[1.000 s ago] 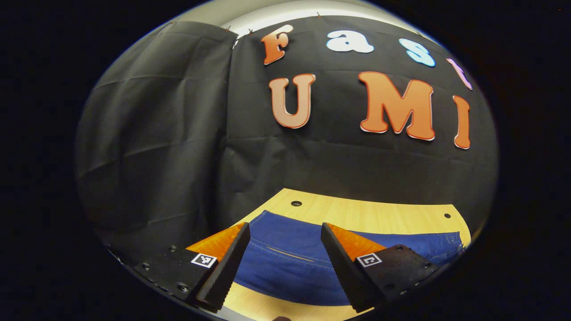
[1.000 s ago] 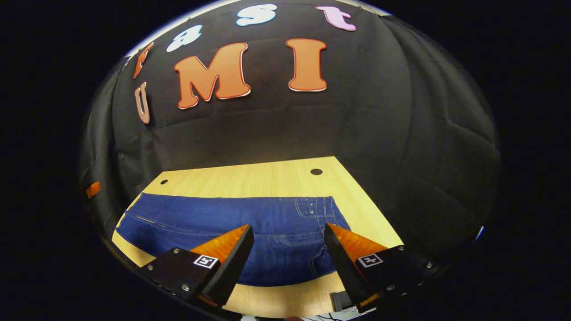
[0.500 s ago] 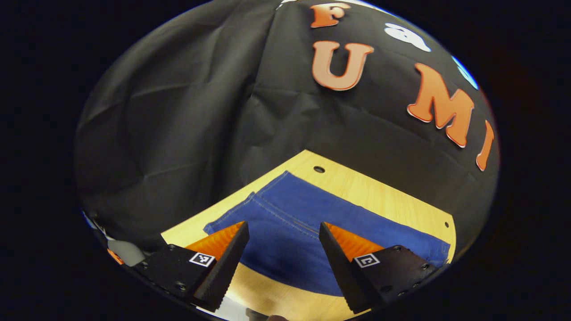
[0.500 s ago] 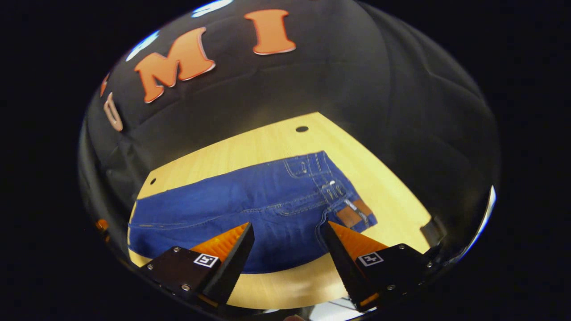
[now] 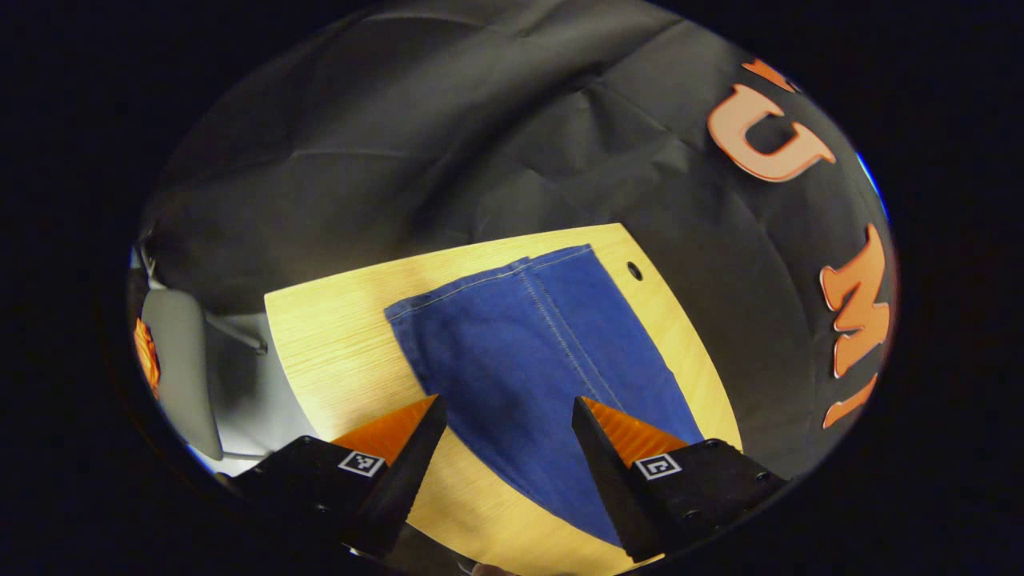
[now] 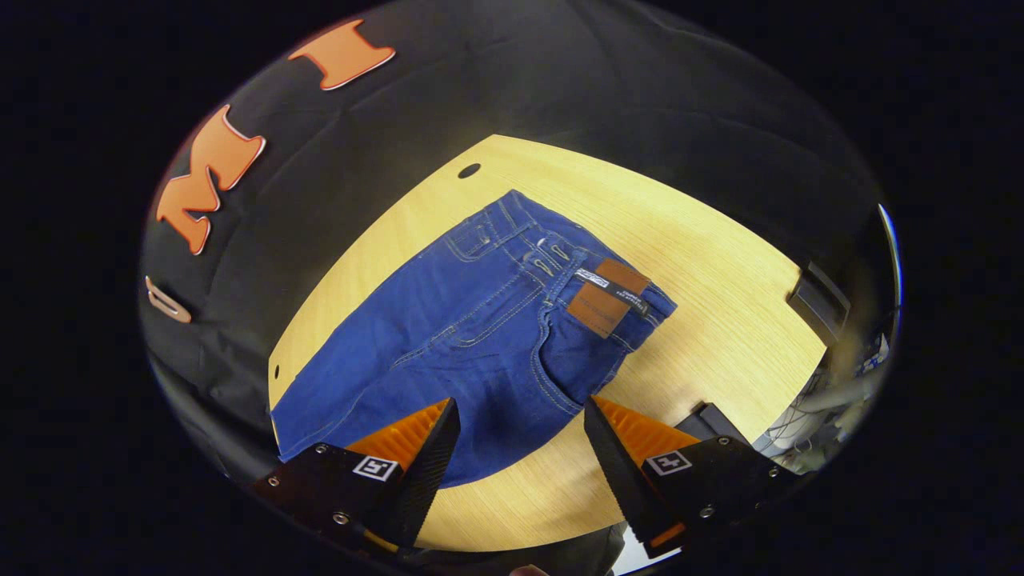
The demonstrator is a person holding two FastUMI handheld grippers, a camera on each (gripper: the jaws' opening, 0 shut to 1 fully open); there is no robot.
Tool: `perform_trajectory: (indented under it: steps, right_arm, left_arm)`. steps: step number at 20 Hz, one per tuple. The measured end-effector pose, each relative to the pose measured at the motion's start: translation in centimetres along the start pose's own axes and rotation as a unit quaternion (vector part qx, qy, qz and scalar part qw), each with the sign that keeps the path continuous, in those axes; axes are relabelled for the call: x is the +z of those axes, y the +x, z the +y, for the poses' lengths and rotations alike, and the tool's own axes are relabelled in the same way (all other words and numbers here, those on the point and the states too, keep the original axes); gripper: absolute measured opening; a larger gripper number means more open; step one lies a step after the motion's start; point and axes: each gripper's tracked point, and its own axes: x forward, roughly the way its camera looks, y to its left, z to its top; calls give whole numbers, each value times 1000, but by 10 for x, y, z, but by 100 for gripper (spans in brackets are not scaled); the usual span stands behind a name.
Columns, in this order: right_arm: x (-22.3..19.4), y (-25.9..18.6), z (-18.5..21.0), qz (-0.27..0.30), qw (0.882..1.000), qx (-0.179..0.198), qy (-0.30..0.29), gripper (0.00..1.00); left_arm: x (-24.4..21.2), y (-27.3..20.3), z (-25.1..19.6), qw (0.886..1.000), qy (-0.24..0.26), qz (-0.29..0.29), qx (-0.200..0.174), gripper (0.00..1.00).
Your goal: Grasp the waist and the cuffs of the jeans and fold them to make the two legs overlap; first hold the waist and fold one-third of the jeans toward the cuffs, then hold the cuffs and fold the remaining one-third in the same direction to finish folding.
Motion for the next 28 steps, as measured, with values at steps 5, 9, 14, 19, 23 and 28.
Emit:
perform_trajectory:
  steps: [5,9,14,19,23,28]
  right_arm:
    - [-2,10,-2,16,998,5,64,97]
    - [-5,16,-10,19,996,5,86,97]
    - [-10,29,-34,34,993,2,114,97]
    - [-1,36,-35,26,981,41,187,96]
    - [5,42,-30,18,974,61,216,94]
    - [9,46,-29,19,967,83,241,94]
  left_arm:
    - [8,16,26,997,-76,23,12,97]
    - [11,33,43,995,-89,39,6,98]
    - [31,52,39,992,-106,32,-59,95]
    - [40,65,32,988,-104,36,-104,90]
    - [43,72,32,981,-141,26,-128,69]
    - [42,90,37,974,-190,24,-123,27]
